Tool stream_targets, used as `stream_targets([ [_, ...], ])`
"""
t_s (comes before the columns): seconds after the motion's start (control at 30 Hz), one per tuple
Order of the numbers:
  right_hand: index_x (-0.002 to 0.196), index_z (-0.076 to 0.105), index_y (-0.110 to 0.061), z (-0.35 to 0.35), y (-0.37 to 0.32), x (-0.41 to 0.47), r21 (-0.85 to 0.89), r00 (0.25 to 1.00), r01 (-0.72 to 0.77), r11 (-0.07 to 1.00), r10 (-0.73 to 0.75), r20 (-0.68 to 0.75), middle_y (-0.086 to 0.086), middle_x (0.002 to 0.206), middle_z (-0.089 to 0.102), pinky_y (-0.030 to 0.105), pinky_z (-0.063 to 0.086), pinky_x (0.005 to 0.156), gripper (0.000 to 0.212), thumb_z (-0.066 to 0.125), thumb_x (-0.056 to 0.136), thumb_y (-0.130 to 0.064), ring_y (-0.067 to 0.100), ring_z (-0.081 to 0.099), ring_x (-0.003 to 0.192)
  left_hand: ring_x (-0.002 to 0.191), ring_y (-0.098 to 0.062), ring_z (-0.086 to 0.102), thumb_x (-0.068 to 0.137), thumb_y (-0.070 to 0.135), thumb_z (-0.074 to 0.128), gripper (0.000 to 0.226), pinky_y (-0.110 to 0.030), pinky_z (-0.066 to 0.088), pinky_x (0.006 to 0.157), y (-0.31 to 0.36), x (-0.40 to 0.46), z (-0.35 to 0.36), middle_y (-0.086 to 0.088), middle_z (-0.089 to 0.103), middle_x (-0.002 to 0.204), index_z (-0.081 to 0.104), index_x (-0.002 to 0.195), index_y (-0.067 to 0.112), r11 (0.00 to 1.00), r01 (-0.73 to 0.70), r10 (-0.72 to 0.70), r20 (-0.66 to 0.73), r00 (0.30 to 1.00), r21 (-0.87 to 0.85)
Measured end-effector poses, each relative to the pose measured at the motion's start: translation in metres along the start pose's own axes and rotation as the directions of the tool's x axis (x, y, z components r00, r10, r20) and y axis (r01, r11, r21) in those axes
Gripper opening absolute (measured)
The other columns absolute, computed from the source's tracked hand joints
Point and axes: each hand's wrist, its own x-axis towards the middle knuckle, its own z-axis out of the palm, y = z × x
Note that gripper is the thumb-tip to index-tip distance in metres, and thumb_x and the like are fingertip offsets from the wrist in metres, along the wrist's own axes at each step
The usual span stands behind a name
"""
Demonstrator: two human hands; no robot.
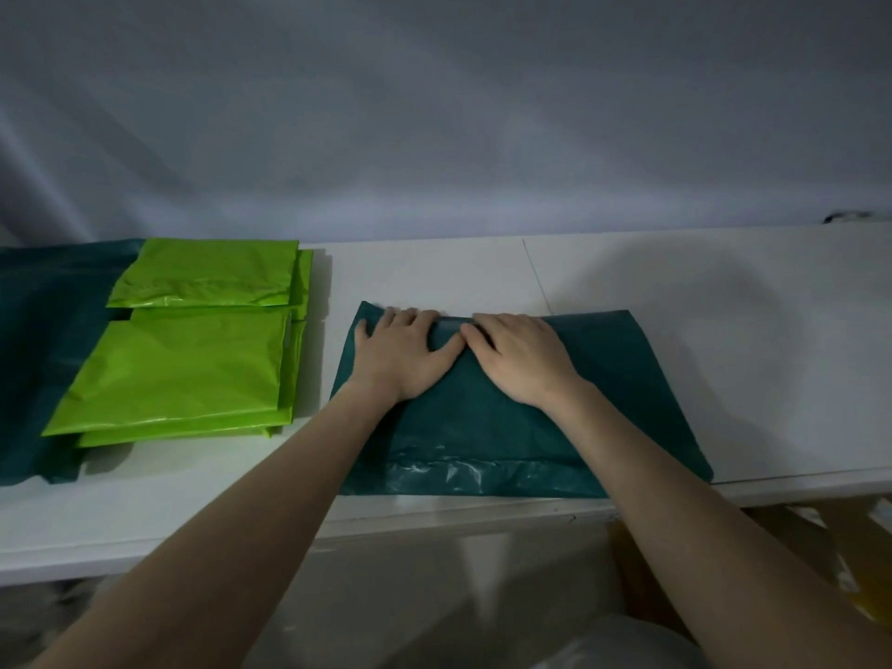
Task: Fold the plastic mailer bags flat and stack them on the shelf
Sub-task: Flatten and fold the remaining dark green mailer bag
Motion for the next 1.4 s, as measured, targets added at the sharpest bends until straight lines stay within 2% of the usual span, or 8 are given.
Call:
stream_targets([
  [0.27, 0.15, 0.013, -0.024, -0.014, 0.055, -0.022, -0.031, 0.962, -0.27, 0.962, 0.271, 0.018, 0.011, 0.151, 0.033, 0.045, 0.018, 0.115, 0.069, 0.016, 0.092, -0.063, 0.027, 0.029, 0.138, 0.136, -0.019, 0.029, 0.082, 0.075, 0.026, 0.072, -0.052, 0.012, 0.113, -0.007, -0.004, 0.0, 0.004, 0.037, 0.145, 0.033, 0.138, 0.031, 0.998, 0.051, -0.052, -0.048, 0.998, -0.024],
  [0.43, 0.149, -0.005, -0.031, -0.016, 0.073, -0.034, -0.076, 0.904, -0.418, 0.905, 0.423, 0.064, 0.01, 0.159, 0.002, 0.055, -0.002, 0.115, 0.079, 0.009, 0.085, -0.074, 0.032, 0.002, 0.145, 0.137, -0.021, 0.027, 0.082, 0.076, 0.024, 0.073, -0.052, 0.007, 0.114, -0.006, -0.005, 0.001, 0.002, 0.037, 0.145, 0.033, 0.138, 0.03, 0.998, 0.061, -0.061, -0.062, 0.996, 0.001],
  [0.63, 0.151, 0.004, -0.021, -0.028, 0.043, -0.038, -0.112, 0.968, -0.218, 0.97, 0.201, -0.148, 0.007, 0.159, -0.001, 0.052, -0.005, 0.116, 0.062, 0.015, 0.097, -0.051, 0.02, -0.004, 0.146, 0.142, -0.033, 0.014, 0.081, 0.078, 0.013, 0.085, -0.052, 0.002, 0.115, -0.003, 0.0, 0.002, -0.01, 0.021, 0.154, 0.021, 0.145, 0.024, 0.985, 0.161, -0.155, -0.095, 0.983, 0.064],
  [0.73, 0.15, 0.011, -0.022, -0.034, 0.01, -0.047, -0.119, 0.993, -0.035, 0.992, 0.021, -0.113, 0.004, 0.159, 0.003, 0.048, 0.002, 0.118, 0.061, 0.02, 0.098, -0.05, 0.02, 0.001, 0.146, 0.145, -0.029, 0.003, 0.092, 0.06, 0.014, 0.068, -0.05, -0.001, 0.117, -0.002, 0.001, -0.006, -0.012, 0.013, 0.157, 0.022, 0.146, 0.02, 0.996, 0.092, -0.091, -0.162, 0.983, 0.001],
  [0.87, 0.15, 0.008, -0.03, -0.021, -0.025, -0.067, -0.091, 0.987, 0.151, 0.984, -0.145, 0.067, -0.002, 0.159, 0.005, 0.047, 0.007, 0.117, 0.068, 0.023, 0.092, -0.062, 0.017, 0.004, 0.145, 0.146, -0.02, 0.006, 0.098, 0.047, 0.02, 0.055, -0.043, -0.001, 0.117, -0.004, -0.006, -0.019, -0.009, 0.018, 0.156, 0.03, 0.143, 0.017, 0.996, -0.015, -0.007, -0.235, 0.972, -0.093],
  [1.0, 0.15, 0.002, -0.034, -0.005, -0.027, -0.065, -0.167, 0.98, 0.152, 0.974, -0.127, 0.151, -0.003, 0.159, -0.004, 0.052, -0.003, 0.115, 0.075, 0.017, 0.085, -0.07, 0.02, -0.007, 0.146, 0.14, -0.022, 0.026, 0.099, 0.041, 0.024, 0.048, -0.043, 0.014, 0.117, -0.015, -0.014, -0.034, -0.006, 0.032, 0.149, 0.04, 0.138, 0.017, 0.991, -0.042, 0.004, -0.285, 0.959, -0.13],
  [1.1, 0.15, -0.002, -0.032, -0.006, -0.019, -0.048, -0.176, 0.989, 0.079, 0.981, -0.055, 0.138, -0.002, 0.159, -0.009, 0.052, -0.005, 0.114, 0.072, 0.017, 0.089, -0.066, 0.02, -0.011, 0.146, 0.124, -0.027, 0.043, 0.099, 0.036, 0.03, 0.039, -0.04, 0.031, 0.104, -0.026, -0.024, -0.041, -0.005, 0.046, 0.135, 0.049, 0.126, 0.016, 0.993, -0.053, 0.011, -0.362, 0.932, -0.108],
  [1.4, 0.151, 0.007, -0.02, -0.012, -0.034, -0.041, -0.229, 0.998, 0.059, 0.972, -0.053, 0.029, 0.003, 0.159, -0.002, 0.053, 0.004, 0.116, 0.063, 0.028, 0.098, -0.048, 0.02, -0.001, 0.147, 0.118, -0.021, 0.047, 0.094, 0.038, 0.023, 0.048, -0.036, 0.039, 0.093, -0.058, -0.065, -0.036, 0.004, 0.047, 0.135, 0.046, 0.132, 0.019, 0.962, -0.222, 0.254, -0.218, 0.942, 0.161],
])
